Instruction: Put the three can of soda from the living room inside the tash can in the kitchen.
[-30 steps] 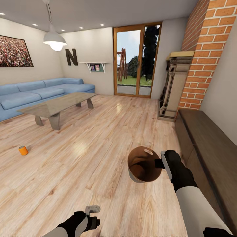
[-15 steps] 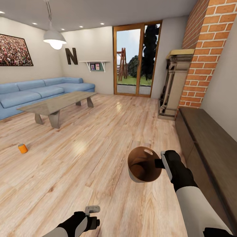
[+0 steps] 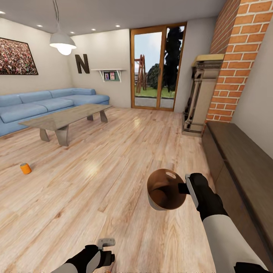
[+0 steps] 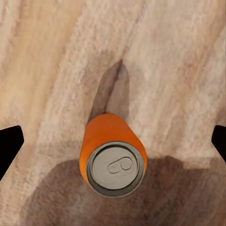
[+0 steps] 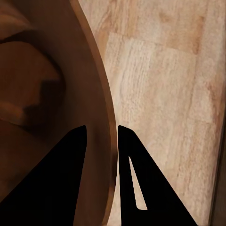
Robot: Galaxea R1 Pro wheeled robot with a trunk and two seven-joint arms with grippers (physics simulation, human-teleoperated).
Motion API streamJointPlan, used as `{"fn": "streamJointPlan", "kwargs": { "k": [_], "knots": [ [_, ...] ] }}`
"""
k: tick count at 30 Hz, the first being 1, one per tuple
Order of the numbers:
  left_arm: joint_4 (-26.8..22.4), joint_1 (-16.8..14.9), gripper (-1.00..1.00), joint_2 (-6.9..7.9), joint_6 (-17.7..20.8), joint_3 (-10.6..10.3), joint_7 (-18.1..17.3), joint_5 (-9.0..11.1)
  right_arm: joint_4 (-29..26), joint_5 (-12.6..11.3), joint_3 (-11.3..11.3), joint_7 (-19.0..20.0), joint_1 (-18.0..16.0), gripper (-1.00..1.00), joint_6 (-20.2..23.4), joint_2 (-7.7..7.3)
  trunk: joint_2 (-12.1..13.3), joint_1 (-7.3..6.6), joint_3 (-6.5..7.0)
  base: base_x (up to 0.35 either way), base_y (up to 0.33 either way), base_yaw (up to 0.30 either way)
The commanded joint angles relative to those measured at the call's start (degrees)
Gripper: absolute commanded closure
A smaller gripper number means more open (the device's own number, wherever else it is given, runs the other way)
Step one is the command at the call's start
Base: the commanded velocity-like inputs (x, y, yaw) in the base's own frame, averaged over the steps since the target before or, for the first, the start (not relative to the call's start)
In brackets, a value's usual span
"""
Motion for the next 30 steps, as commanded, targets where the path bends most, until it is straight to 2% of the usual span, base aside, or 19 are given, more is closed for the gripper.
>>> {"fn": "streamJointPlan", "kwargs": {
  "k": [1, 26, 30],
  "knots": [
    [0.0, 0.01, -1.0, 0.0, -0.01, 0.0, 0.0, 0.0, -0.04, -0.75, 0.01, 0.05, -0.04, 1.0, 0.0, 0.0, -0.42, 0.22, -0.17, 0.0, 0.0, 0.0],
    [0.0, 0.13, -1.0, -0.09, -0.04, 0.0, -0.05, 0.0, -0.04, -0.75, 0.02, 0.05, -0.04, 1.0, 0.0, 0.0, -1.15, 1.06, -5.67, 0.0, 0.0, 0.0],
    [0.0, 0.13, -1.0, -0.09, -0.47, 0.0, -0.1, 0.0, -0.04, -0.75, 0.02, 0.05, -0.04, 1.0, 0.0, 0.02, -1.15, 1.06, -5.67, 0.0, 0.0, 0.0]
  ]
}}
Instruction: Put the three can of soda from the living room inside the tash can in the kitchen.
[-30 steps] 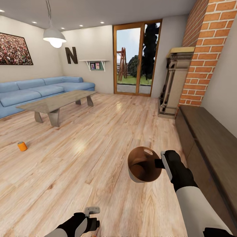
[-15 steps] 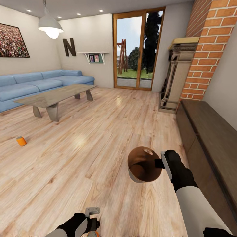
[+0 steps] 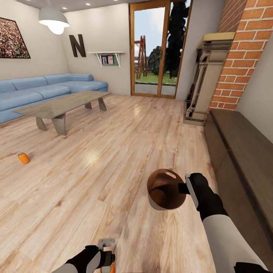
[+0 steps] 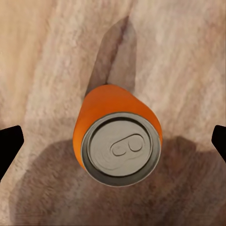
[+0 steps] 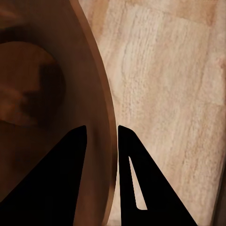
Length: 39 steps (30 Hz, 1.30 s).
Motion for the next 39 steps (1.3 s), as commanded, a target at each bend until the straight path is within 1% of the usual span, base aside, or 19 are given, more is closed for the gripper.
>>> {"fn": "streamJointPlan", "kwargs": {
  "k": [1, 5, 11, 16, 19, 21, 24, 29, 39],
  "knots": [
    [0.0, 0.0, -1.0, 0.0, -0.27, 0.0, -0.01, 0.0, -0.02, -0.82, 0.01, 0.05, -0.02, 1.0, 0.0, 0.02, 0.0, -0.01, 0.01, 0.0, 0.0, 0.0],
    [0.0, 0.0, -1.0, 0.0, -1.32, -0.06, -0.04, -0.06, -0.03, -0.82, 0.01, 0.05, -0.02, 1.0, 0.0, 0.06, 0.0, -0.01, 0.01, 0.0, 0.0, 0.0],
    [0.0, 0.0, -1.0, 0.0, -1.67, -0.08, -0.05, -0.08, -0.14, -0.82, 0.13, 0.05, -0.08, 1.0, 0.0, 0.51, 0.0, -0.01, 0.01, 0.0, 0.0, 0.0],
    [0.0, 0.0, -1.0, 0.0, -1.74, -0.09, -0.05, -0.09, -0.45, -0.82, -0.22, 0.05, -0.1, 1.0, 0.0, 0.83, 0.0, -0.01, 0.01, 0.0, 0.0, 0.0],
    [0.0, 0.0, -1.0, 0.0, -1.8, -0.09, -0.05, -0.09, -0.91, -0.87, -1.3, 0.05, -0.17, 1.0, 0.0, 0.87, 0.0, -0.01, 0.01, 0.0, 0.0, 0.0],
    [0.0, 0.0, -1.0, 0.0, -1.82, -0.09, -0.05, -0.09, -1.3, -0.86, -3.09, 0.05, -0.31, 1.0, 0.0, 0.89, 0.0, -0.01, 0.01, 0.0, 0.0, 0.0],
    [0.0, 0.0, -1.0, 0.0, -1.83, -0.09, -0.05, -0.09, -1.93, -0.84, -4.01, 0.05, -0.4, 1.0, 0.0, 0.94, 0.0, -0.01, 0.01, 0.0, 0.0, 0.0],
    [0.0, 0.0, -1.0, 0.0, -1.83, -0.09, -0.05, -0.09, -2.66, -0.82, -4.38, 0.05, -0.39, 1.0, 0.0, 0.96, 0.0, -0.01, 0.01, 0.0, 0.0, 0.0],
    [0.0, 0.0, -1.0, -0.1, -2.08, -0.09, -0.05, -0.09, -2.78, -0.76, -3.98, 0.05, -0.3, 1.0, 0.0, 0.96, -0.14, 0.25, -2.21, 0.0, 0.0, 0.0]
  ]
}}
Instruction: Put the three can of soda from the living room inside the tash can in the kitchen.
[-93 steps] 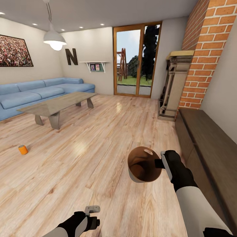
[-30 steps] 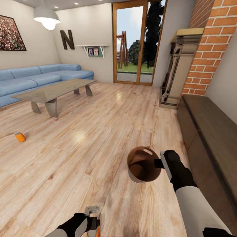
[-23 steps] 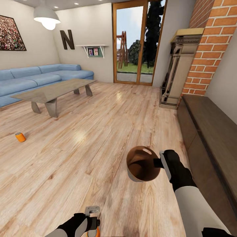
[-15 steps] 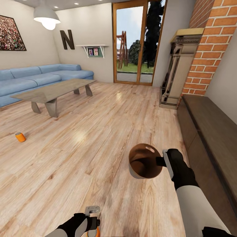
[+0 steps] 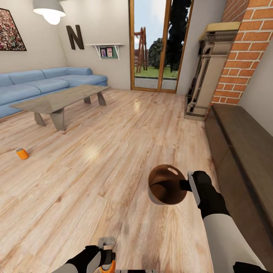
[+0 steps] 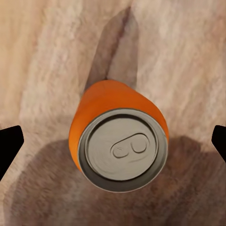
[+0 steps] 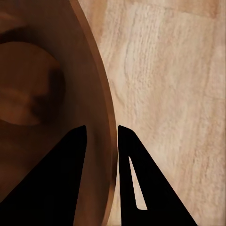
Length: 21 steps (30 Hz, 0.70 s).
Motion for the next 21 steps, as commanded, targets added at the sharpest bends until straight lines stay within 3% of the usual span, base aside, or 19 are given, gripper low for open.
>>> {"fn": "streamJointPlan", "kwargs": {
  "k": [1, 5, 9, 21],
  "knots": [
    [0.0, 0.0, -1.0, -0.02, -0.01, 0.0, 0.0, 0.0, -0.02, -0.76, 0.02, 0.06, -0.03, 1.0, 0.0, 0.0, -0.02, 0.01, -0.22, 0.0, 0.0, 0.0],
    [0.0, 0.0, -1.0, -0.11, -0.29, 0.0, 0.0, 0.0, 0.0, -0.76, 0.04, 0.06, -0.03, 1.0, 0.0, 0.0, -0.08, 0.12, -1.11, 0.0, 0.0, 0.0],
    [0.0, 0.79, -1.0, -0.17, -3.15, -0.15, 0.0, -0.07, 0.01, -0.77, 0.09, 0.06, 0.03, 1.0, 0.0, -0.01, -0.08, 0.12, -1.11, 0.0, 0.0, 0.0],
    [-0.05, 1.4, -1.0, -0.63, -6.82, -0.28, 0.0, -0.24, 0.01, -0.81, 0.14, 0.06, 0.06, 1.0, 0.0, 0.0, -0.08, 0.12, -1.11, 0.0, 0.0, 0.0]
  ]
}}
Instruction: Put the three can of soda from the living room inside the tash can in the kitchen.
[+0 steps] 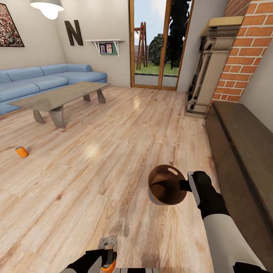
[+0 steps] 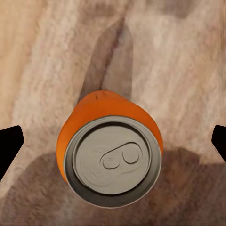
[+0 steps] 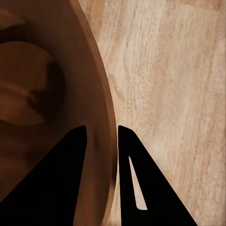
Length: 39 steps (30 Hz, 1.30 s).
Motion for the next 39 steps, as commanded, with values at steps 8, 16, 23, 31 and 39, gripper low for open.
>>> {"fn": "streamJointPlan", "kwargs": {
  "k": [8, 16, 23, 31, 39],
  "knots": [
    [-0.03, 0.01, -1.0, 0.01, -0.7, -0.02, 0.0, -0.02, -0.01, -0.9, 0.15, 0.06, 0.01, 1.0, 0.0, 0.01, 0.0, -0.01, 0.01, 0.0, 0.0, 0.0],
    [-0.03, 0.01, -1.0, 0.03, -0.77, -0.07, 0.0, -0.03, -0.01, -0.91, 0.28, 0.06, 0.06, 1.0, 0.0, 0.01, -0.11, 0.2, -1.77, 0.0, 0.0, 0.0],
    [-0.03, 0.01, -1.0, 0.03, -0.89, -0.07, 0.0, -0.03, -0.01, -0.9, 0.29, 0.06, 0.07, 1.0, 0.0, 0.01, -0.14, 0.25, -2.21, 0.0, 0.0, 0.0],
    [-0.03, 0.01, -1.0, 0.03, -2.69, -0.07, 0.0, -0.03, -0.01, -0.91, 0.33, 0.06, 0.07, 1.0, 0.0, 0.01, -0.16, 0.3, -2.65, 0.0, 0.0, 0.0],
    [-0.03, 0.01, -1.0, 0.03, -3.03, -0.07, 0.0, -0.03, -0.01, -0.91, 0.37, 0.06, 0.07, 1.0, 0.0, 0.01, -0.2, 0.38, -3.32, 0.0, 0.0, 0.0]
  ]
}}
